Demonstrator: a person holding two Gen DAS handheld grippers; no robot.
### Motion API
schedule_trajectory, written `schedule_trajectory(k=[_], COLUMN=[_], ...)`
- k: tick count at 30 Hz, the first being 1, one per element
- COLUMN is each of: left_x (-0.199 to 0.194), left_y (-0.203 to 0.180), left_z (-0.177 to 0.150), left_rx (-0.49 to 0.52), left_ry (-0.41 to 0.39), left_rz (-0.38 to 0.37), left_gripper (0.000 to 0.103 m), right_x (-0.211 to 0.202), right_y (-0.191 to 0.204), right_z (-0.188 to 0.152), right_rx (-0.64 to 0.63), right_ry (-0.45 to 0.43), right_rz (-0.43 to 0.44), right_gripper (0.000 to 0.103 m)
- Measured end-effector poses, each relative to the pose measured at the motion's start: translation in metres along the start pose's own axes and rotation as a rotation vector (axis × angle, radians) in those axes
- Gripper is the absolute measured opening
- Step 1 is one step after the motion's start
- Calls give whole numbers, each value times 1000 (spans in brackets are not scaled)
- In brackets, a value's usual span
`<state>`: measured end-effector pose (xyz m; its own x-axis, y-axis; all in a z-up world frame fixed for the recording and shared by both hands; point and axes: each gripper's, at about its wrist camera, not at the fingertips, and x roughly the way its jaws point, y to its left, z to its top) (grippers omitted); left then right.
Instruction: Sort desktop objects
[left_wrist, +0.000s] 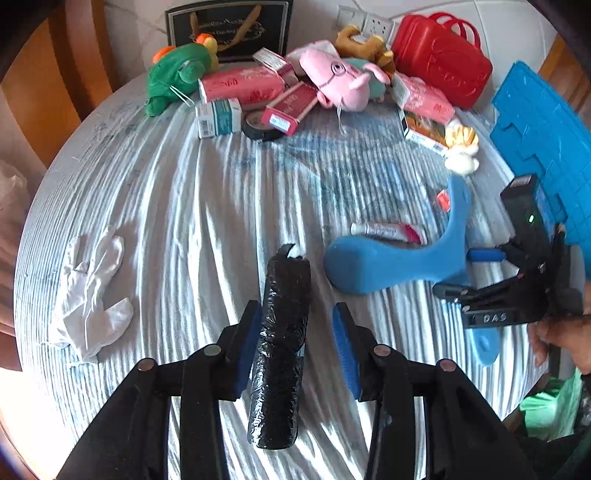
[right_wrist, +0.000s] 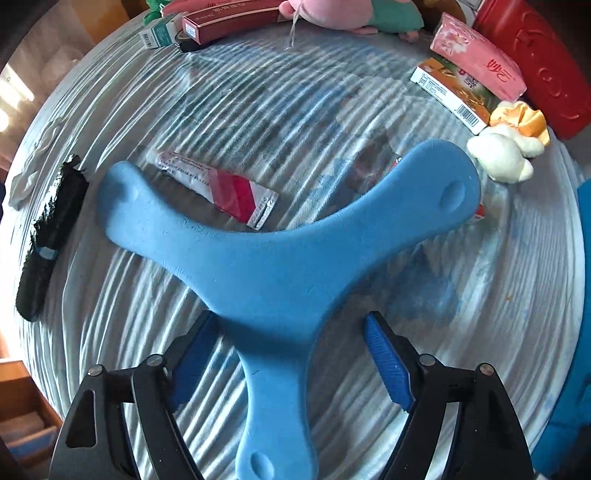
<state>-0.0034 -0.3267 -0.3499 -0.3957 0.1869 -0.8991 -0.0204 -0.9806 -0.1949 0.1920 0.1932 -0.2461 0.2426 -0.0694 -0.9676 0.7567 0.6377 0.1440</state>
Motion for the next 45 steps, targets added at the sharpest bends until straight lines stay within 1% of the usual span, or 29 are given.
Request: schedule_trajectory(k=[2,4,5,6,8,9,10,11,13,14,17,24,27,30,35,41,45], left_x=[17,26,28,31,37,44,51,50,51,51,40,4,-3,-11,-27,-51,-71], left_y=[-3,-5,-3,-2,0,1,3,5,7,8,10,7,-2,-5,-14,-36,-52], left_z=[-5,-8,-8,-8,-9,-12,-16,-17,-17,-17,-17,-17,-12,-14,-13,-3,11], left_rx=[35,70,78,80,99,109,113,107,93,82,50,20,19,11,2,21,26], left_ry=[56,57,65,72,93,123,159,124,123,119,79,22,6,-2,-25,-60,-83], left_rz=[-3,36,46,54,72,84,92,80,70,79,71,70,74,76,74,81,99], left_gripper=[39,47,49,49,49,49,52,50,34,35,35,35,35,34,34,34,34], right_x=[1,2,2,2,1,-1,-3,-3,-3,-4,-15,-53,-67,-68,-83,-113,-141], right_y=[0,-1,-1,-1,1,2,4,6,6,6,4,-7,-12,-10,-17,-31,-42], right_z=[1,2,3,3,5,7,8,9,9,8,4,-10,-12,-13,-26,-34,-41], right_rx=[9,18,18,19,12,2,-6,-10,-10,-12,-18,6,14,25,43,74,111], right_ry=[-8,-13,-14,-15,-21,-31,-39,-31,-26,-29,-58,-117,-121,-126,-148,-197,-259], right_rz=[-1,-1,0,3,5,7,8,9,20,26,33,54,60,63,61,64,74], right_gripper=[87,87,88,88,83,74,62,60,56,55,53,48,48,48,48,48,48])
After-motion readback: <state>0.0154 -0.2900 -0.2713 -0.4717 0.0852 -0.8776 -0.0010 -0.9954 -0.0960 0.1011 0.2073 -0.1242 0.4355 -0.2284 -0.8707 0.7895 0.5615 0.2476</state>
